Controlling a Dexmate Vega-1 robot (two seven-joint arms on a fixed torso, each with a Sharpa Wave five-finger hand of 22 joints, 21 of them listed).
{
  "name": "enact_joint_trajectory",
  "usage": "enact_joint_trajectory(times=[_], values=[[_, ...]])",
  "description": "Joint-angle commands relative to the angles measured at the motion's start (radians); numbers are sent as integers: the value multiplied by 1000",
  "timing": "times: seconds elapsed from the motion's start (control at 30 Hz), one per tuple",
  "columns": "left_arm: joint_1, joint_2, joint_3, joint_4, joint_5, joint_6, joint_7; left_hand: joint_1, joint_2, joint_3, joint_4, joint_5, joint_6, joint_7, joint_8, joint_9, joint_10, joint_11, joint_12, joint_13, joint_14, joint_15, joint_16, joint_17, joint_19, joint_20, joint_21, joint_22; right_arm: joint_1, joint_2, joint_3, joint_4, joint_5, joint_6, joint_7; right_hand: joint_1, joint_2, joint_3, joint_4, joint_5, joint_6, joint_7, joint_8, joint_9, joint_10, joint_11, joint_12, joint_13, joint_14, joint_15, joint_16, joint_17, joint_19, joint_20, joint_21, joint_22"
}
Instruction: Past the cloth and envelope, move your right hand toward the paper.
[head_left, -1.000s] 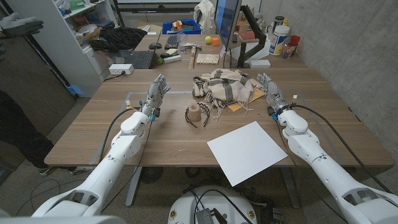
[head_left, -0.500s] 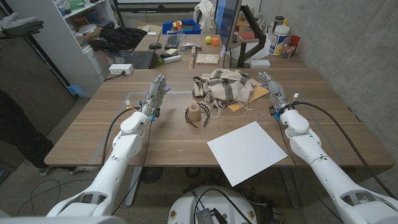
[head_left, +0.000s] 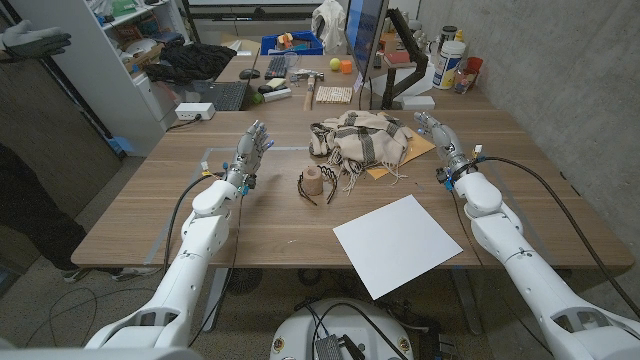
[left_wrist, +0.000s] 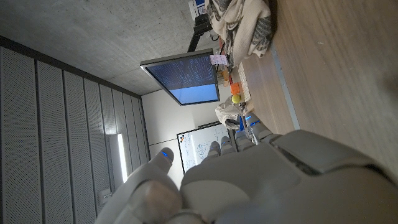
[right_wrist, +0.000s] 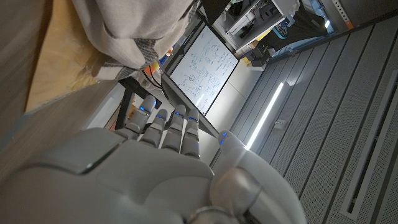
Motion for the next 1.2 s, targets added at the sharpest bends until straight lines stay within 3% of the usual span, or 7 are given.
enact_joint_trajectory(times=[0.03,0.3,0.73,1.2], values=[[-14,-22,-30,21,26,-1,-32,-2,120,-2,0,7,-223,-8,8,3,-206,-3,5,5,-244,2,7,2,-233,-35,6,2,-17,-25,18,-48,-63,12,10,21,6,10,-12,7,36,2,7,3,34,7,9,2,31,-11,-4,1,28,-39,-1,4],[-24,-25,-39,38,31,-3,-45,-2,120,-4,0,7,-223,-8,7,4,-204,4,5,5,-244,2,6,2,-234,-35,6,2,-19,-33,19,-56,-113,34,-10,41,9,27,-29,9,88,-3,10,3,82,2,14,2,76,-29,-7,1,68,-48,-3,4],[-30,-26,-52,51,38,-6,-54,-3,120,-8,0,8,-223,-8,7,4,-204,1,5,5,-244,2,6,2,-234,-34,7,2,-25,-58,20,-85,-211,73,-51,64,-4,52,-56,10,177,-11,6,2,171,4,16,0,193,-59,-4,0,199,-61,11,3],[-38,-27,-54,63,43,-12,-62,-3,121,-10,1,9,-223,-7,6,4,-205,-4,5,5,-243,3,6,2,-234,-34,8,2,-42,-91,31,-124,-279,132,-69,67,-13,59,-66,12,209,-16,4,2,203,-13,14,0,227,-70,-8,0,237,-67,9,2]])
